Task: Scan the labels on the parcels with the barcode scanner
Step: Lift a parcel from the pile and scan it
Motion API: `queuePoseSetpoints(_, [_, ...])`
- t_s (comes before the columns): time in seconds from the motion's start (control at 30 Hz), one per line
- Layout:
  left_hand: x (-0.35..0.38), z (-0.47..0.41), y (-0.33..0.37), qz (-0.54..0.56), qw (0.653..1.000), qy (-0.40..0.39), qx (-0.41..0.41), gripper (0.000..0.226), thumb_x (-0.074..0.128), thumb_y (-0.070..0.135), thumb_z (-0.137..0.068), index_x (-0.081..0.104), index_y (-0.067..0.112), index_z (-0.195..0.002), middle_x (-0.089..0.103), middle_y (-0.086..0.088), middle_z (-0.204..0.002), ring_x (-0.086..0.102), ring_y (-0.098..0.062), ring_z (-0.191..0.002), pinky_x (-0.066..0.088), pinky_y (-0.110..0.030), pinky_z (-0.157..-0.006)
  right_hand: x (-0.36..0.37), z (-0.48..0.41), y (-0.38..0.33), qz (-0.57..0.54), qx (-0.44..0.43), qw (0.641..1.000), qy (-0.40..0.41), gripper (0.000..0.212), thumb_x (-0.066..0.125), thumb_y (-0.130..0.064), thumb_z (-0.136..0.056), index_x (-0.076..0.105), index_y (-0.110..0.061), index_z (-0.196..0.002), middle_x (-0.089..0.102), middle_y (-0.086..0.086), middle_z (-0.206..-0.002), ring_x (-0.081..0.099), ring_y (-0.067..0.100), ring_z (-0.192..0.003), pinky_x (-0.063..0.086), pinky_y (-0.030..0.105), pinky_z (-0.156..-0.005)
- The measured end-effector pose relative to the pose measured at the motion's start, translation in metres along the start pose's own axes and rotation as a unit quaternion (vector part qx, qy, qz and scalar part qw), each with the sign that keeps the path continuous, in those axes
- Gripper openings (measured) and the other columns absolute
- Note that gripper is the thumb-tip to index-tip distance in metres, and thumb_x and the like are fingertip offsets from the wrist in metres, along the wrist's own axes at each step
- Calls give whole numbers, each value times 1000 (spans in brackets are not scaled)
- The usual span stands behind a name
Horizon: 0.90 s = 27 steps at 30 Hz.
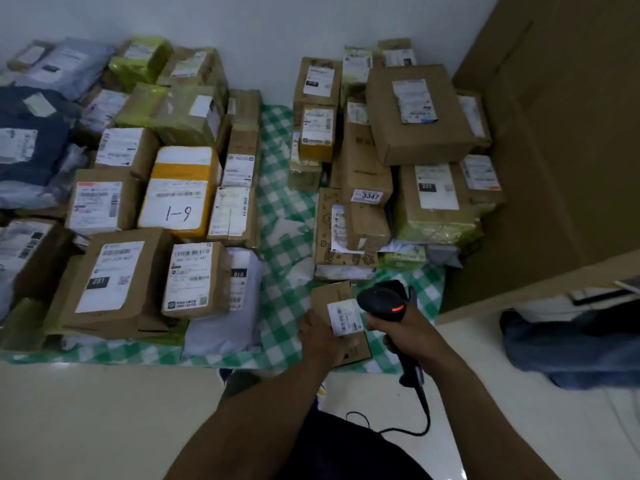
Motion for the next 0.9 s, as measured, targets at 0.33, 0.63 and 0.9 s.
queuePoseSetpoints(0.33, [-18,-20,-59,18,997,44,59,75,98,30,-52,64,27,-120,70,12,-112,67,-15,-107,53,-36,-99,8,-9,20,-9,18,1000,-8,22,80,-24,-91,70,-18,-110,78,12,-98,54,13,-54,48,31,-58])
queuePoseSetpoints(0.63, [-51,1,-59,70,996,-43,31,23,79,-2,-83,61,8,-93,67,-3,-94,65,-17,-82,55,-22,-66,40,-15,-1,11,-5,998,-65,27,79,-30,-92,69,-24,-117,79,7,-99,56,12,-55,49,28,-59])
queuePoseSetpoints(0.9, [-101,45,-47,163,976,49,135,38,74,20,-94,56,29,-127,67,-1,-116,70,-16,-98,60,-25,-72,38,-16,-24,-12,-41,998,-44,37,82,-23,-89,67,-18,-122,70,15,-83,54,13,-54,47,26,-53])
Point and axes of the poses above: each hand's wrist, its own z-axis away from the middle knuckle, its own x-axis out of the palm, y = z × x, the point moved 6 cm from there along -z, towards the middle knuckle
